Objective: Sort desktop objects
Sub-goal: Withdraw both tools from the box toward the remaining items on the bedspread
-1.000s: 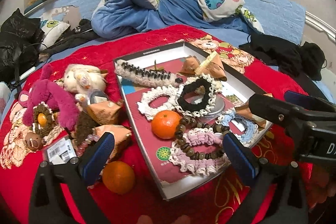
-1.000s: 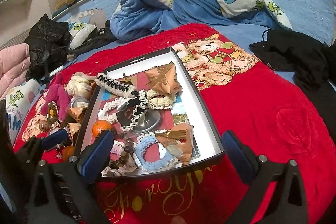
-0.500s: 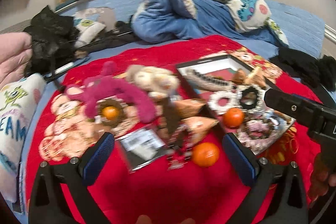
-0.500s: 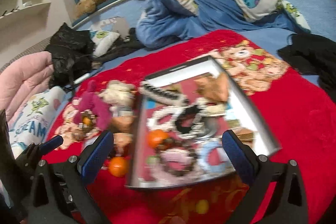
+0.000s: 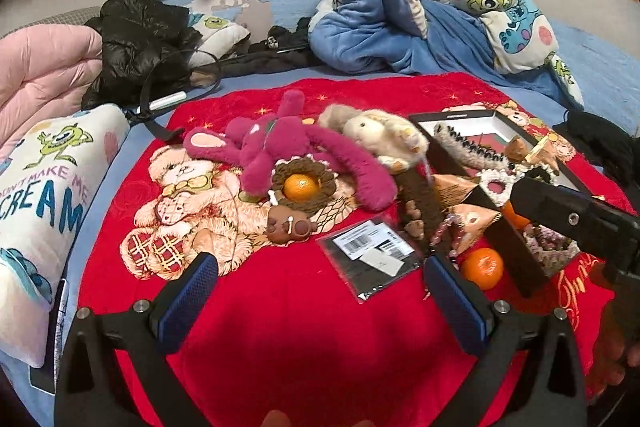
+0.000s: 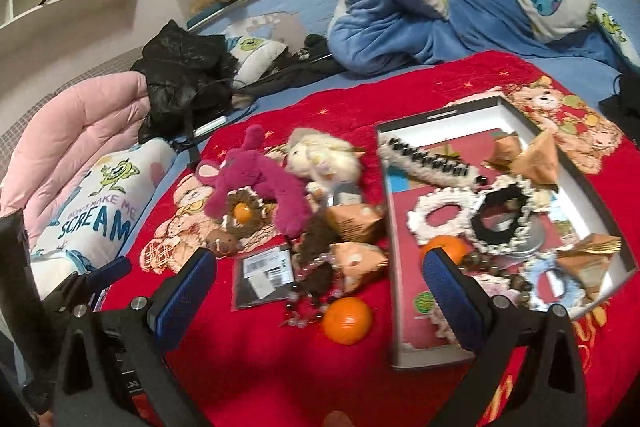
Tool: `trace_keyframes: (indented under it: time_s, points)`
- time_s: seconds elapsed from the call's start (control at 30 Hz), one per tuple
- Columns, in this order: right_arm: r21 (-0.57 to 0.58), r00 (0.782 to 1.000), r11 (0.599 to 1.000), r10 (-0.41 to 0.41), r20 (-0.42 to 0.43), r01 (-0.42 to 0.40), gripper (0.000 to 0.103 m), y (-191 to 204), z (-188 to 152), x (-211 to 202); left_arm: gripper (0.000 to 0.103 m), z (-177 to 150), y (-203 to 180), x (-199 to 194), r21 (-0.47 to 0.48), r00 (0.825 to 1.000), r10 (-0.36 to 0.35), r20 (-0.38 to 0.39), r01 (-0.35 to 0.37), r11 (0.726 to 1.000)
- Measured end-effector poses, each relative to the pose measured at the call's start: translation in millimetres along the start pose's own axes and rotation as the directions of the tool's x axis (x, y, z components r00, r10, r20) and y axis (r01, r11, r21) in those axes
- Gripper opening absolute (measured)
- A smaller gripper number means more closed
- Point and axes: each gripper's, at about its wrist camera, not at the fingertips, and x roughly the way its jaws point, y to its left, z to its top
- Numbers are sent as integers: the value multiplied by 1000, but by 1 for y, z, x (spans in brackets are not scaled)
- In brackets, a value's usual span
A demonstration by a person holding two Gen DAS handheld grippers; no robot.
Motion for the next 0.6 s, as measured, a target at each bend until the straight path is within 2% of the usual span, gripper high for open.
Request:
trace_keyframes:
  time_s: [0.17,0.23,0.47,0.6]
  points:
    - [-41,999,999,-9,-31,8,101,4,-4,12,103,-4,1,20,21,999,20,-38,-19,1000]
    - [-30,999,999,10,-47,-11,91,0,-5,15,103,-5,2,28,13,998,12,-54,-11,1000]
    - [-31,987,996,78,-141,-83,71,-1,-15,34,103,-6,1,51,12,995,-5,-99,7,1000]
    - [-50,980,994,82,-183,-93,52,6,-21,46,103,-6,-6,61,29,993,-1,-117,5,1000]
